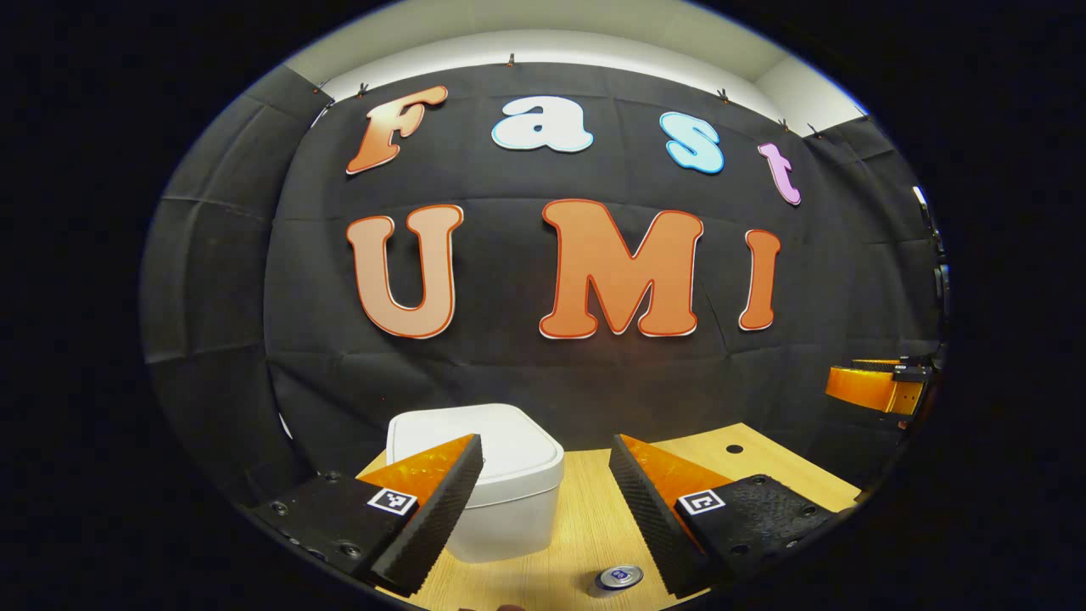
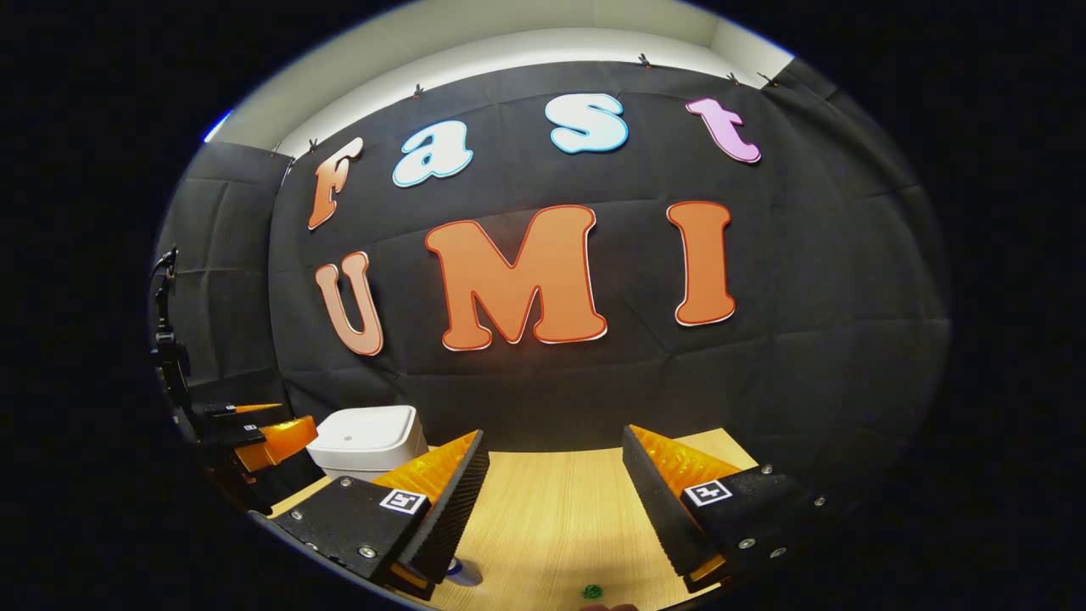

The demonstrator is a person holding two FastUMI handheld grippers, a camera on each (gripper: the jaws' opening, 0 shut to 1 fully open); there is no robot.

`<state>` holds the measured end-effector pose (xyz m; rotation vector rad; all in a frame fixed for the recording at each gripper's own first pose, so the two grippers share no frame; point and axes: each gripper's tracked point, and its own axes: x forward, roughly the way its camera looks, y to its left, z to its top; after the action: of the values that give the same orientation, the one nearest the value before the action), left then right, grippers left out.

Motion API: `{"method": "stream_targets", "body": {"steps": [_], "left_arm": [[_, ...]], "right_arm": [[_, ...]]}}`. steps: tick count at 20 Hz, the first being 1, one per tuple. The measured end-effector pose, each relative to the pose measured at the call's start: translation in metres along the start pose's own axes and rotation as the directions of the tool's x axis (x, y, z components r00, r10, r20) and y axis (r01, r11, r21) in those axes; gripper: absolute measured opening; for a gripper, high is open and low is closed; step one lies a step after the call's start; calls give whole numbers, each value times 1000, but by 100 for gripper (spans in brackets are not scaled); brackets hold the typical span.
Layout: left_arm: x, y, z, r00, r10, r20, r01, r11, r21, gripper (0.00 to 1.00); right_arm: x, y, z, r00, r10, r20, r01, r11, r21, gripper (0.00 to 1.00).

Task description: Press the lid of the desktop garbage bin to open it, pick up the crumpled paper on the desktop and throw it into the bin, then pick up the pop can on the desktop and drop it into the bin, and finally close the garbage bin lid.

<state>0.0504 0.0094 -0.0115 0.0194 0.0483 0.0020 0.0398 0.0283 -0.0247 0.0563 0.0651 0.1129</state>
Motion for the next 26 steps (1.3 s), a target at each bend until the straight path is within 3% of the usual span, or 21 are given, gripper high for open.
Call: {"method": "stream_targets", "body": {"steps": [2, 4, 5, 8, 9, 10, 14, 15, 16, 19, 20, 21, 26], "left_arm": [[5, 9, 0, 1000, 9, 10, -9, 1000, -7, 96], [10, 14, -2, 1000, 11, 1, -11, 1000, -7, 95], [10, 18, 0, 1000, 17, 6, -17, 1000, -4, 95], [9, 28, 5, 999, 32, 19, -32, 999, 6, 95], [8, 29, 6, 999, 33, 21, -34, 999, 9, 95], [9, 30, 4, 999, 35, 19, -35, 999, 5, 95], [8, 32, 0, 999, 33, 2, -33, 999, -20, 95], [8, 34, 1, 999, 37, 2, -37, 999, -16, 95], [7, 35, 2, 999, 39, 1, -39, 999, -14, 95], [5, 39, 3, 999, 54, 2, -54, 998, -16, 95], [6, 38, 4, 999, 51, 3, -51, 999, -14, 95], [5, 38, 6, 999, 52, 1, -52, 999, -13, 95], [1, 39, 10, 997, 73, 16, -73, 997, 4, 95]], "right_arm": [[3, 7, 1, 1000, 15, 4, -15, 1000, -7, 94], [7, 9, 2, 1000, 7, -1, -7, 1000, -2, 100], [8, 10, 2, 1000, 9, 0, -9, 1000, 0, 94], [12, 11, 2, 1000, 3, 6, -2, 1000, -16, 94], [12, 13, 0, 1000, 8, 0, -8, 1000, -18, 100], [12, 15, -2, 1000, 14, -7, -14, 1000, -16, 94], [10, 19, -3, 1000, 27, -10, -27, 999, -28, 94], [9, 19, -2, 1000, 28, -10, -28, 999, -30, 100], [8, 17, -3, 1000, 29, -11, -29, 999, -31, 94], [7, 12, -1, 1000, 20, -10, -21, 999, -30, 94], [7, 9, -1, 1000, 10, -10, -10, 999, -37, 100], [6, 8, -1, 1000, 7, -9, -7, 999, -43, 94], [3, 9, -1, 1000, 28, -9, -29, 999, -41, 94]]}}
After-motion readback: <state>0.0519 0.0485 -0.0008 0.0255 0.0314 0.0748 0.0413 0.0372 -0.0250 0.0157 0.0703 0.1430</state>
